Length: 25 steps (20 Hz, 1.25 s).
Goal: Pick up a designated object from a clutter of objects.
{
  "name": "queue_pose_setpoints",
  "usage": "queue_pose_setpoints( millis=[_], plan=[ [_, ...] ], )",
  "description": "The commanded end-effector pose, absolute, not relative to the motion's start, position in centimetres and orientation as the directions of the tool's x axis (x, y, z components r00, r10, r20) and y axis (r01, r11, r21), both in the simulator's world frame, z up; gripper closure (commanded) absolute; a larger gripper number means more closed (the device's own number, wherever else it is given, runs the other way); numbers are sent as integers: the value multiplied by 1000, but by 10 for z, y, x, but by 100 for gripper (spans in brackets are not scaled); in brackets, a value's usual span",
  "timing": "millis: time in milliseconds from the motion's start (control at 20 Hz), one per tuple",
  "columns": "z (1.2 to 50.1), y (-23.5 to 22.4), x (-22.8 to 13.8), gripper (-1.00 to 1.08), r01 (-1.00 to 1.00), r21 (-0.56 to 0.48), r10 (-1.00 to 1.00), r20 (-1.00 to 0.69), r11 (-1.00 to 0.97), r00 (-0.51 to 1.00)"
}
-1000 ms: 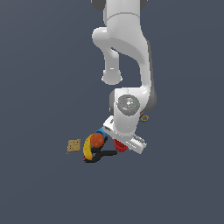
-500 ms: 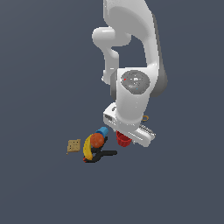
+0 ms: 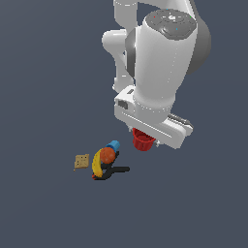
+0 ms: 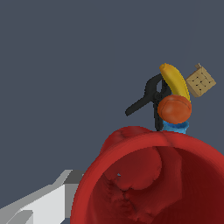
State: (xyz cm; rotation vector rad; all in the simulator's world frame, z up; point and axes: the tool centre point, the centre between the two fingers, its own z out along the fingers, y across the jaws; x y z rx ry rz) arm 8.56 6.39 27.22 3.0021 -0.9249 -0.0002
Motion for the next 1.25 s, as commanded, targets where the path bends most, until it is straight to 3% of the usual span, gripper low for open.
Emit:
queue_pose_setpoints(
  millis=[0,550,1200],
  plan=[
    [301,66,87,108,-563,0,-563,1,-827,827],
    [392,74,97,108,-563,0,-563,0,-827,827],
    [420,76,102,108,-563,0,-563,0,-827,827]
  ],
)
